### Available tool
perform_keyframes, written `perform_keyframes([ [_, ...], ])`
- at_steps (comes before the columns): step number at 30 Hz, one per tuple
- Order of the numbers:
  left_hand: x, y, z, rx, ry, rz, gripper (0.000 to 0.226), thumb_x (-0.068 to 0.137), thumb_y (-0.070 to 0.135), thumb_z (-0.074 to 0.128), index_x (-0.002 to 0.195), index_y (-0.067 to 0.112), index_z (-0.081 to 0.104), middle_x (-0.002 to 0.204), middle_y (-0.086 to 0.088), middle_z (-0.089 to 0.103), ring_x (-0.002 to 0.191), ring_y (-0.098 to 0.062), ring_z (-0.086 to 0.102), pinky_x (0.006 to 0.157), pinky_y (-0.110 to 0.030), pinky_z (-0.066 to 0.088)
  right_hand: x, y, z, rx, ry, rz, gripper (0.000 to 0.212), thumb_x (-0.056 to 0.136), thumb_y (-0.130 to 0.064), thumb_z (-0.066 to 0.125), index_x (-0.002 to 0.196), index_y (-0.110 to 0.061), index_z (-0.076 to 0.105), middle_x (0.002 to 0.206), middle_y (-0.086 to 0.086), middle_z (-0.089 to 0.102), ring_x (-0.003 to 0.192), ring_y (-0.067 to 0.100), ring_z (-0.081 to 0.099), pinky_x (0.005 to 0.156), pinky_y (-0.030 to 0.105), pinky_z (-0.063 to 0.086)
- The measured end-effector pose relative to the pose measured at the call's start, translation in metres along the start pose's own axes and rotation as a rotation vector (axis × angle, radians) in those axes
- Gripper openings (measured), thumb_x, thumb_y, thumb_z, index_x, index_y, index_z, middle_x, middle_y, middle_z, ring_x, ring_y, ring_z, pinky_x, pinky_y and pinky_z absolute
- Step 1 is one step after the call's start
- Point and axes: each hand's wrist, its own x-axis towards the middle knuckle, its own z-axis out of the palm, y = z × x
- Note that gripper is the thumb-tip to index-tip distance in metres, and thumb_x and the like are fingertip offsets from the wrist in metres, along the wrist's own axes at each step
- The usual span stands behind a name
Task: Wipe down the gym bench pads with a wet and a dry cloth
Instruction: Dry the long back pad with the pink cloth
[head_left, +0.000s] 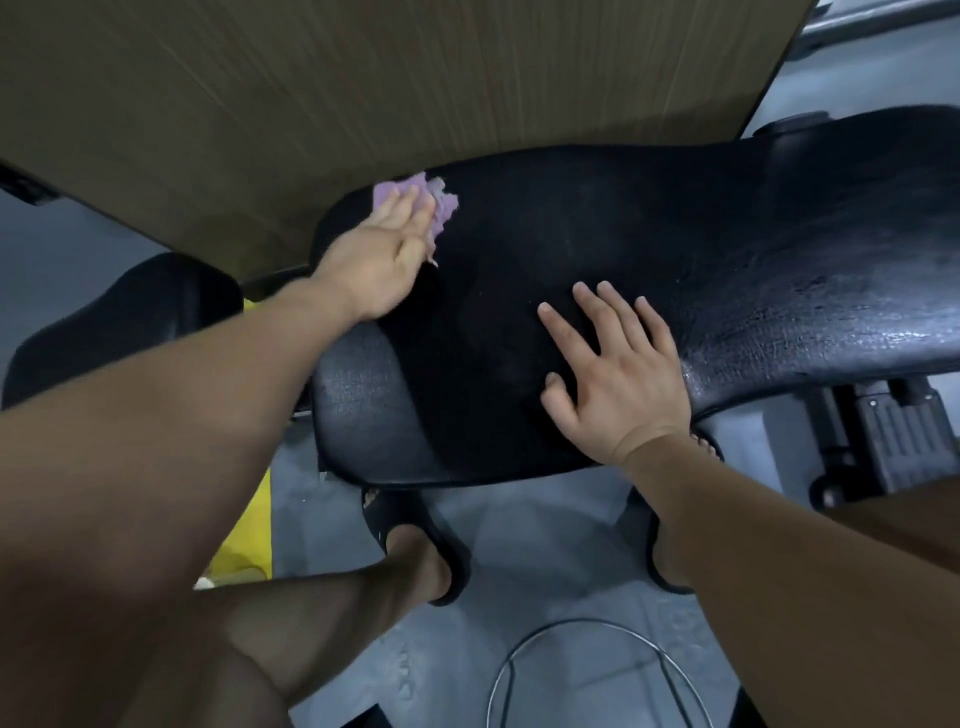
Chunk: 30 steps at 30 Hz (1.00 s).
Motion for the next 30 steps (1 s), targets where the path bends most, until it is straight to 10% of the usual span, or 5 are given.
perform_keyframes([
  [30,0.054,0.03,0.013,0.089,0.103,-0.035,0.056,0.11,0.036,0.023,0.163,0.025,0.009,0.171,0.002,0.001,0.157,-0.018,-0.003,0.127,-0.034,0.009,0.002,0.004,0.002,0.004,-0.002,0.001,0.068,0.089,-0.045,0.046,0.155,-0.029,0.042,0.161,0.011,0.038,0.154,0.028,0.026,0.125,0.051,0.018],
])
